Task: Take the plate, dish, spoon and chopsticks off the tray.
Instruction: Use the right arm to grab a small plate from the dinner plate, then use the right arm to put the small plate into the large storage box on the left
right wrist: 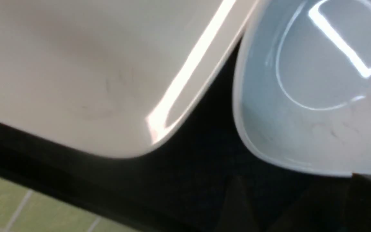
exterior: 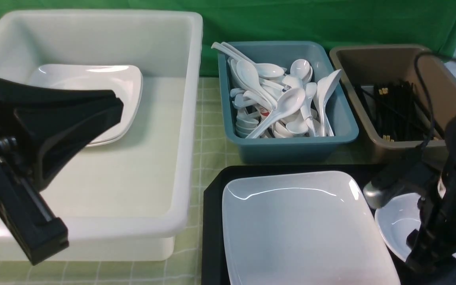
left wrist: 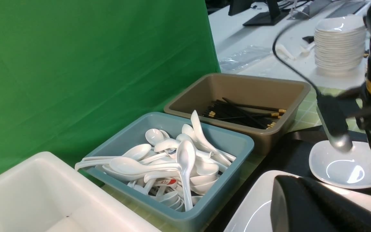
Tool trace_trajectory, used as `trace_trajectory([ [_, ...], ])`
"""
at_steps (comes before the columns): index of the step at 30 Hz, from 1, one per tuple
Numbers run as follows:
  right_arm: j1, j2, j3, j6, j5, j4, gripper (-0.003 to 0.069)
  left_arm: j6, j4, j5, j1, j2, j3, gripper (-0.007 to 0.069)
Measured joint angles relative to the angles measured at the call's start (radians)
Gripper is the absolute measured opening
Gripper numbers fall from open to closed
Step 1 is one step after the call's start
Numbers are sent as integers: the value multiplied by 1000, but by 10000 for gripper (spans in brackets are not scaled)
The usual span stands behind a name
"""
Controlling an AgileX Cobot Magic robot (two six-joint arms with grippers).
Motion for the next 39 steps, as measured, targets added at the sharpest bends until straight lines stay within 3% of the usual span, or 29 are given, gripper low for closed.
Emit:
trace_trajectory([
  [4,0,42,82,-9,-186,-28,463,0,1,1,0,0,0,6],
  [12,0,140,84,-10,-252,-108,449,-2,1,1,0,0,0,6],
  [16,0,144,84,-10,-259,-110,336,-3,1,1,0,0,0,6],
  [17,0,144,83,-11,-264,-118,271,-3,1,1,0,0,0,6],
  [22,9,136,64,-13,-232,-110,239,-3,1,1,0,0,0,6],
  [26,37,71,-13,-4,-90,-47,110,-20,25,2,0,0,0,6],
  [27,65,29,-60,24,-21,-18,70,-50,52,2,0,0,0,6],
  [29,93,-2,-100,49,26,3,64,-95,107,2,0,0,-1,6],
  [30,135,-37,-171,79,72,18,63,-151,167,5,0,0,-5,6],
  [33,315,-87,-410,115,111,28,63,-465,483,58,0,-24,-39,6],
  [34,315,-87,-410,115,111,28,63,-465,483,58,0,-27,-39,6],
  [35,388,-73,-507,102,87,28,63,-626,631,118,0,-55,-67,6],
  [36,388,-69,-521,102,82,28,63,-626,647,126,0,-59,-69,6],
  [37,465,-26,-631,54,40,31,63,-734,753,183,0,-96,-88,6],
  [39,523,32,-725,-12,7,39,63,-793,825,235,0,-139,-100,6],
])
